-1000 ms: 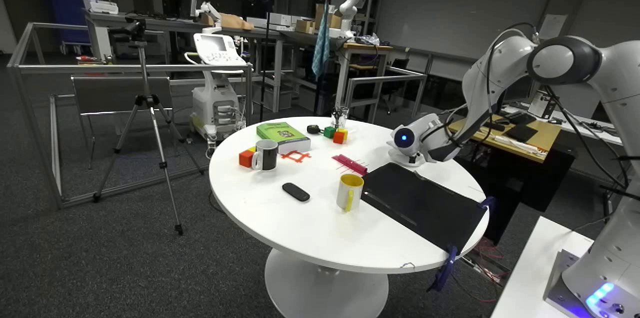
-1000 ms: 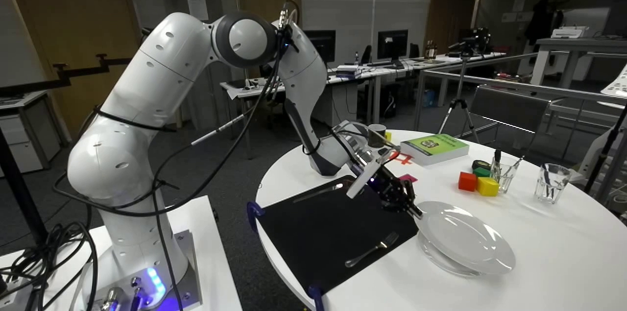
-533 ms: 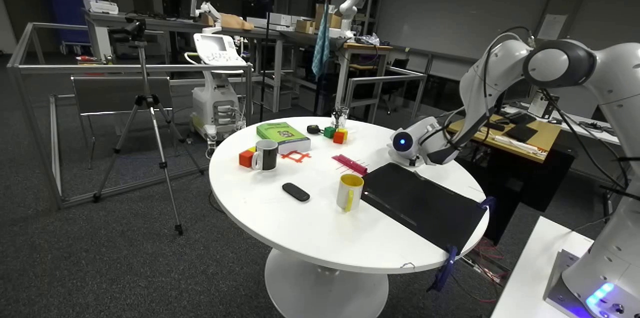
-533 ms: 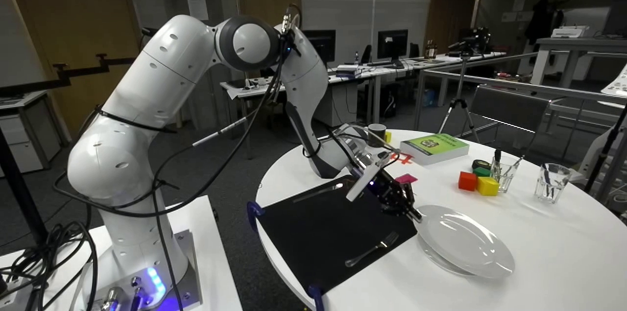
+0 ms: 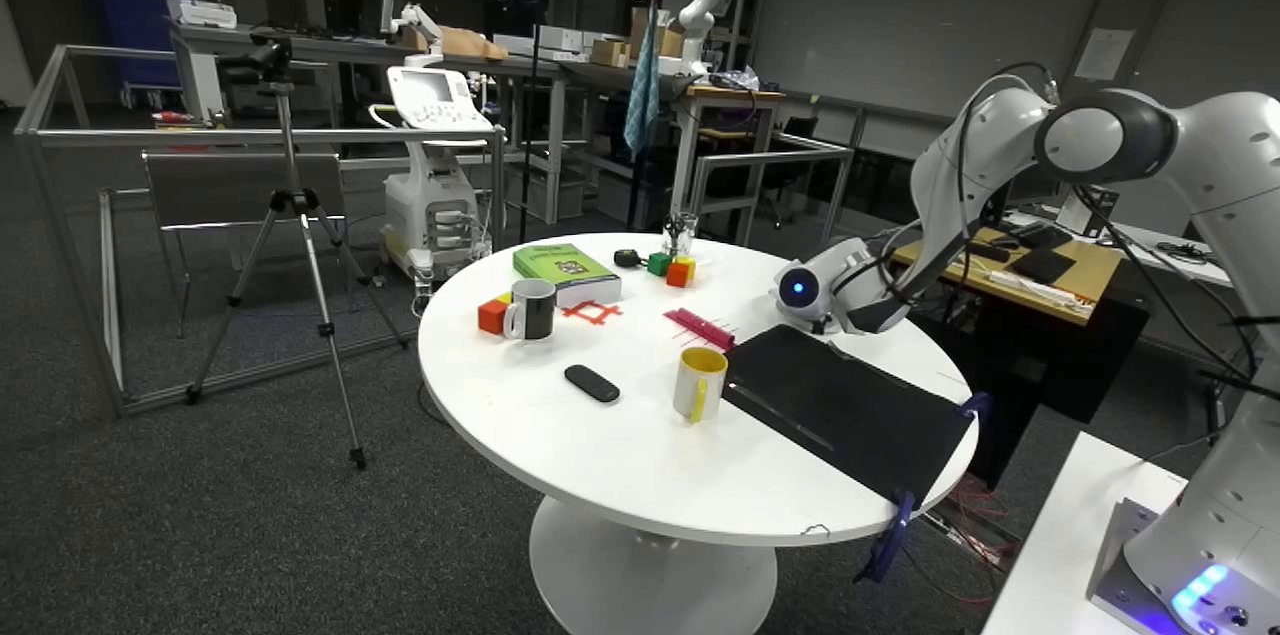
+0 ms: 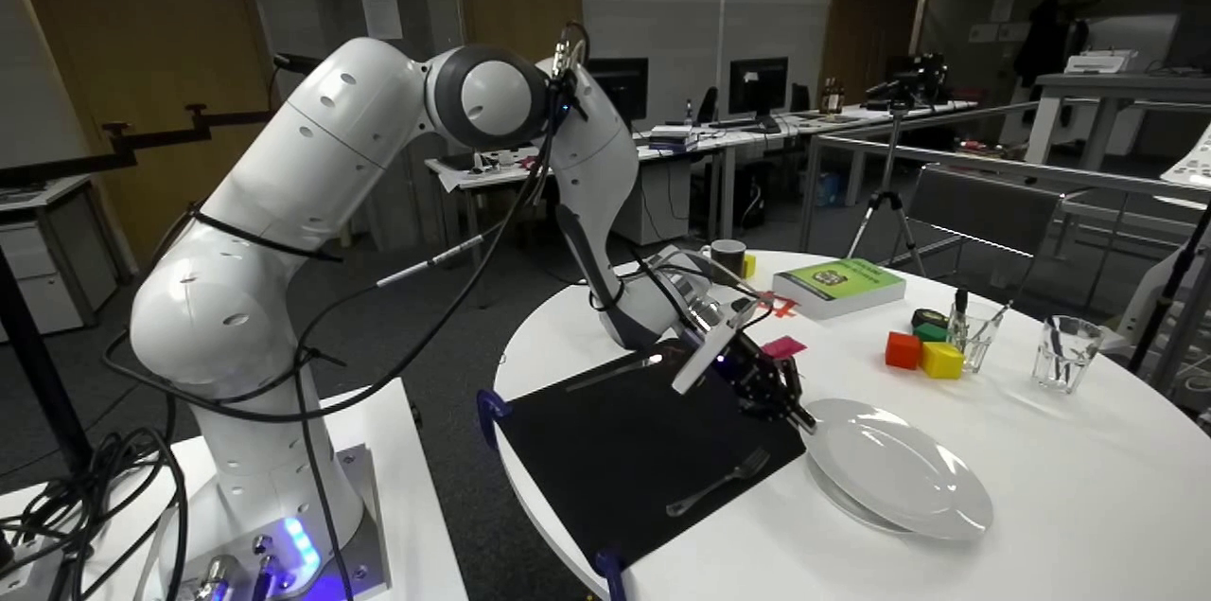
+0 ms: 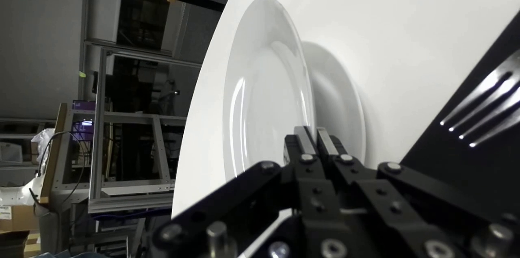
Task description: Move the plate on the black placemat onto the plate on the right side of the table
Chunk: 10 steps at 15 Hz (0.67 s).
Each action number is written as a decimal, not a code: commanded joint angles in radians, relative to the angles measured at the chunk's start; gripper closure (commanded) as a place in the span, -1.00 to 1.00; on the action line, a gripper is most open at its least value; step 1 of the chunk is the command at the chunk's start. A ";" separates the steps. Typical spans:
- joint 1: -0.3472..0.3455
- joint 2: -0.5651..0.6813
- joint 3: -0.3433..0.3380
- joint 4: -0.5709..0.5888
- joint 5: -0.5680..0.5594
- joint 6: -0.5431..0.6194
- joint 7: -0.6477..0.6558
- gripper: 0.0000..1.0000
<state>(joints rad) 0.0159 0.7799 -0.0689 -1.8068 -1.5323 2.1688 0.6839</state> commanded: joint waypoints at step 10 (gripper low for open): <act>0.009 0.013 0.001 0.054 -0.046 -0.057 0.048 -0.40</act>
<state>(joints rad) 0.0162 0.7973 -0.0681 -1.7687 -1.5435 2.1604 0.7035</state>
